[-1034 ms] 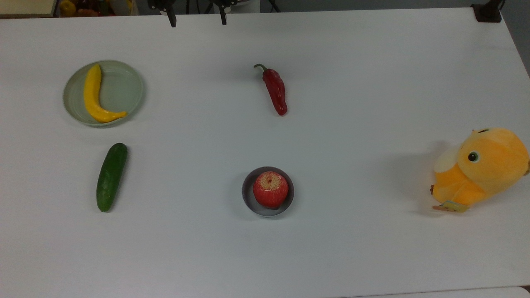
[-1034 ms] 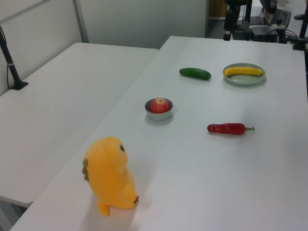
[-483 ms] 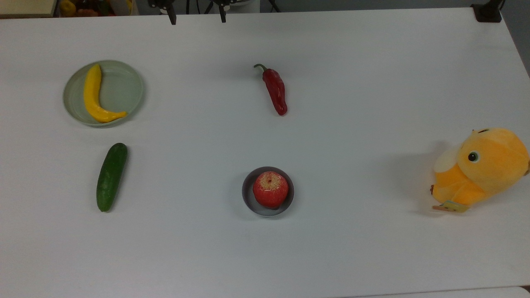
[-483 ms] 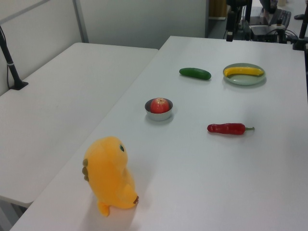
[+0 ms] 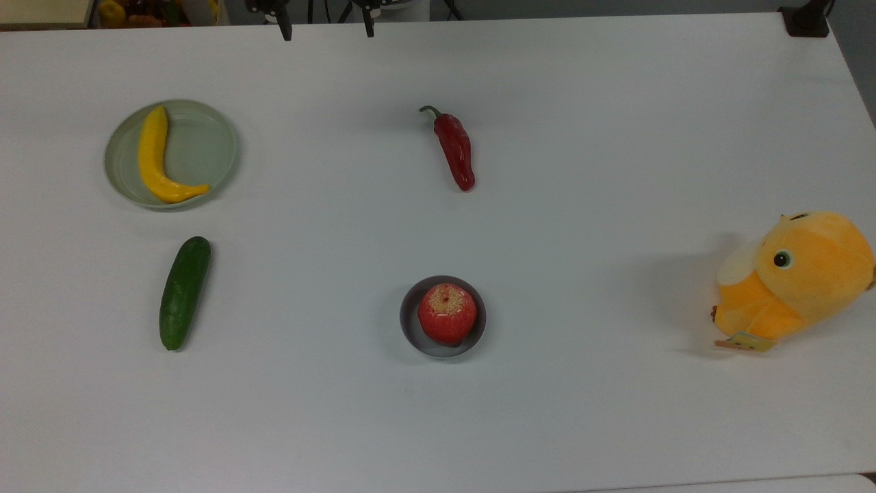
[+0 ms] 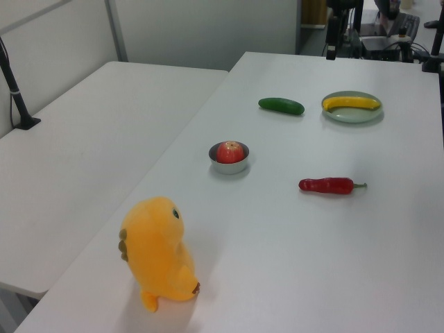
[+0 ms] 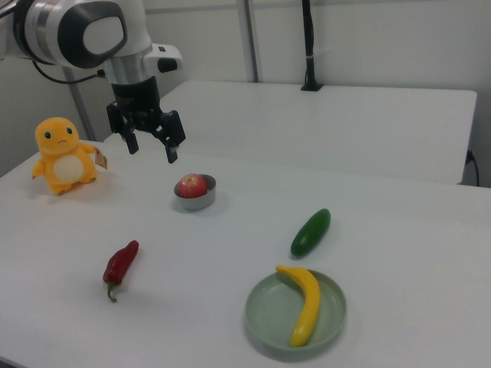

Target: Put the cucumber on the left side of the bowl

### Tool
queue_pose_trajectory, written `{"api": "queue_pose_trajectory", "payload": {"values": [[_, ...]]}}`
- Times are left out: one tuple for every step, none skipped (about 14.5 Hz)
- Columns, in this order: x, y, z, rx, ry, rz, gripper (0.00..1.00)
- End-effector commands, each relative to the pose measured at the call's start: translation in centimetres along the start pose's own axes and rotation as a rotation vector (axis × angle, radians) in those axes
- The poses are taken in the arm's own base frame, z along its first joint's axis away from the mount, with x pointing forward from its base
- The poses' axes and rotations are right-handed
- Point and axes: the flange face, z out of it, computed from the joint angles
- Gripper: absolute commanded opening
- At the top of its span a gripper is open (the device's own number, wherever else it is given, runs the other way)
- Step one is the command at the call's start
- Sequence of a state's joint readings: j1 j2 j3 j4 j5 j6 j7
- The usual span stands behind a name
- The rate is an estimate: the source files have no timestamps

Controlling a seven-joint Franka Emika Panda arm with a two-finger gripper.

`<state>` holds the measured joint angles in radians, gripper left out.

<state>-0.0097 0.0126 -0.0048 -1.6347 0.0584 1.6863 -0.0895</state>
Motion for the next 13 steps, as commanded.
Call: {"api": "queue_pose_trajectory", "payload": {"values": [[-0.8,-0.2,0.0,-0.003,-0.021,-0.014,1.00],[-0.8,-0.2,0.0,-0.002,-0.021,-0.016,1.00],[-0.8,-0.1,0.2,-0.002,-0.024,-0.016,1.00],[-0.8,0.0,0.2,-0.002,-0.026,-0.013,1.00],[-0.9,0.1,0.7,-0.001,-0.035,-0.012,1.00],[-0.9,0.2,0.9,-0.001,-0.038,-0.016,1.00],[-0.8,0.3,1.1,-0.001,-0.039,-0.018,1.00],[-0.7,0.4,1.2,-0.001,-0.037,-0.018,1.00],[-0.7,0.6,1.5,-0.002,-0.042,-0.017,1.00],[-0.9,0.6,2.1,-0.004,-0.054,-0.019,1.00],[-1.1,0.6,2.9,-0.002,-0.071,-0.021,1.00],[-1.2,0.6,3.7,0.000,-0.088,-0.035,1.00],[-1.5,0.6,4.5,0.004,-0.109,-0.059,1.00]]}}
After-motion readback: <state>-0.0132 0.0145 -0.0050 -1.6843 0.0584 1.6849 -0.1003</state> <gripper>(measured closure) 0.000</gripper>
